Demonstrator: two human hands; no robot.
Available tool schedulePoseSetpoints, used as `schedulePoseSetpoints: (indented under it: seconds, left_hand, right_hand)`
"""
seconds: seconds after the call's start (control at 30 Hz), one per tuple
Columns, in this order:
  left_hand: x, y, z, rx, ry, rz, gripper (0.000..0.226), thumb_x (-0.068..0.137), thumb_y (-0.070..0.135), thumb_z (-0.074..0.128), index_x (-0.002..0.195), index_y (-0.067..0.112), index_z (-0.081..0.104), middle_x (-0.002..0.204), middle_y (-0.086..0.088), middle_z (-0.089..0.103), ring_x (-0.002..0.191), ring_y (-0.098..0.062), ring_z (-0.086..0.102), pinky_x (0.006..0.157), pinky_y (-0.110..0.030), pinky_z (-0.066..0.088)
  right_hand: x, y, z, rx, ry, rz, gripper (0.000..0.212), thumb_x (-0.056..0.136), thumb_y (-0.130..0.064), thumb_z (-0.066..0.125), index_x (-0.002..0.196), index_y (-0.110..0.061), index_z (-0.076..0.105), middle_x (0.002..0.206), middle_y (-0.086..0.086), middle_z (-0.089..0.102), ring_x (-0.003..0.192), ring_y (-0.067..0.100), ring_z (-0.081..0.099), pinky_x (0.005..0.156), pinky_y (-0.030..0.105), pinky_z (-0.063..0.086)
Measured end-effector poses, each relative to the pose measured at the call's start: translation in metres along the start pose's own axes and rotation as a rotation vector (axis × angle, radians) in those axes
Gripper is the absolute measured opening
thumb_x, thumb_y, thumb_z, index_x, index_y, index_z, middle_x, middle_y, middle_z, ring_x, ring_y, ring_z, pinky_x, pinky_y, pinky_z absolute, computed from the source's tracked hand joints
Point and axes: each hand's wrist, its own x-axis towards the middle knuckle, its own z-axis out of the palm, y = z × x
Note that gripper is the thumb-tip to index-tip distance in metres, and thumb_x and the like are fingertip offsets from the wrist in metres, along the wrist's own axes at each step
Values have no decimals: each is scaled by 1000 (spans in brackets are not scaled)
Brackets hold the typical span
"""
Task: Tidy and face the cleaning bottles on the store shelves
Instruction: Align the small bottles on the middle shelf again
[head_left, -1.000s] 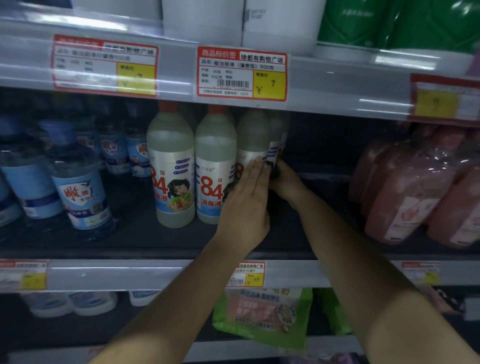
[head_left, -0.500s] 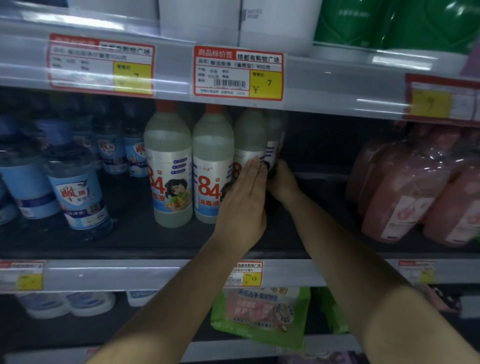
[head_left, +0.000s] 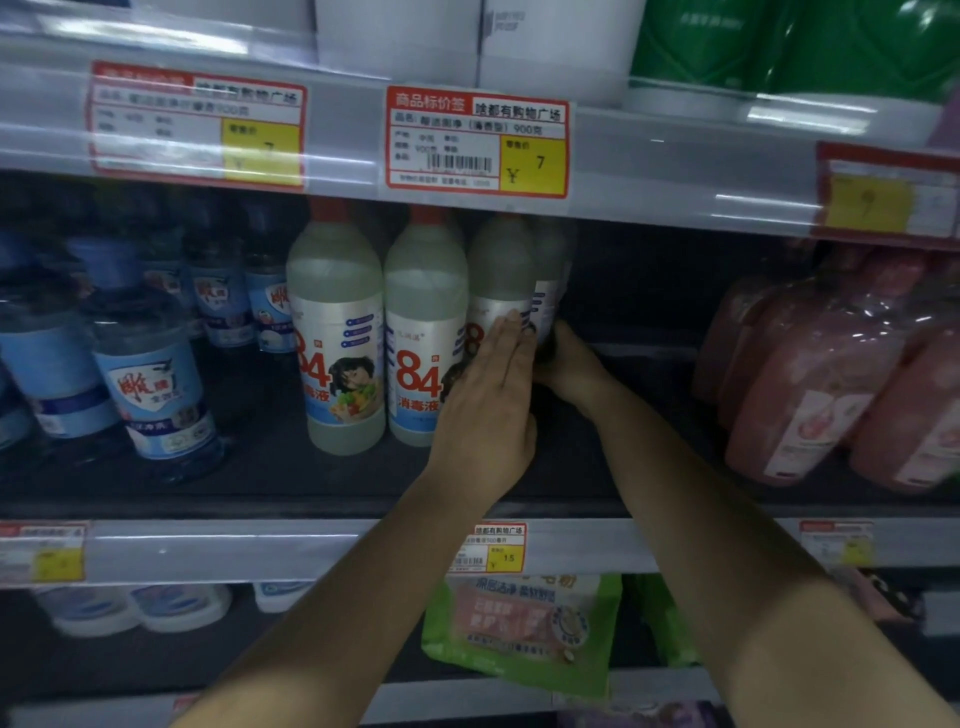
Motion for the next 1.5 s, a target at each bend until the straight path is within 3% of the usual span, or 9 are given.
schedulePoseSetpoints:
  seconds: [0.13,0.27,0.43,0.53,0.8,1.03,1.23,1.4,1.5]
  left_hand:
    - [0,0,0,-13,2,4,73,71,-3,54,140,-3,31,148,-22,28,137,-32,28,108,-40,16]
    - [0,0,0,-20,7,0,72,71,-4,53,140,-2,31,148,-21,28,137,-32,28,109,-40,17]
    - [0,0,1,-11,8,4,71,71,-1,51,139,-2,32,147,-21,30,137,-31,30,109,-40,19]
    - [1,0,1,-9,9,3,75,70,-5,58,139,-2,32,148,-21,29,137,-31,29,108,-40,18]
    - [1,0,0,-24,16,15,71,70,-5,56,137,-4,35,146,-24,32,135,-34,32,108,-43,17]
    - [1,0,-6,-102,39,4,59,76,5,39,134,-3,40,143,-22,39,134,-31,35,110,-40,22]
    - [1,2,-8,-100,35,16,60,72,-5,53,131,-7,43,140,-25,41,132,-35,38,108,-42,23]
    - [0,2,-8,-107,-15,31,62,71,-7,55,132,-5,43,139,-25,41,130,-37,40,107,-43,27]
    - [0,1,-6,-84,-30,63,61,69,-6,54,130,-3,47,138,-24,44,129,-38,42,107,-46,28]
  right_hand:
    - [4,1,2,-17,22,7,59,78,-16,72,131,-15,46,121,-1,59,113,14,56,86,20,44]
    - [5,0,3,-53,90,-26,31,81,-8,68,108,-15,53,94,-11,59,91,3,58,66,3,43]
    - [7,2,9,-106,146,25,51,83,-22,65,130,-13,46,118,-3,55,106,13,53,82,22,40]
    - [11,5,8,-115,122,57,60,77,-32,67,129,-9,47,119,7,61,106,18,59,68,16,42]
    - [3,0,7,-110,142,76,51,85,-20,65,131,-10,45,125,2,55,111,17,53,86,25,41]
    - [3,-4,6,-169,225,99,54,83,-23,67,129,-6,45,126,12,58,112,24,56,75,24,38]
    - [2,-9,-5,-209,313,129,65,81,-21,70,133,1,38,132,16,52,118,25,53,68,15,35]
    - [-18,-17,-17,-244,263,148,83,79,-39,71,142,-5,28,143,14,41,128,25,44,92,23,38]
    - [-34,-14,-22,-291,245,114,73,79,-37,71,136,-6,37,135,12,50,119,23,52,85,22,40]
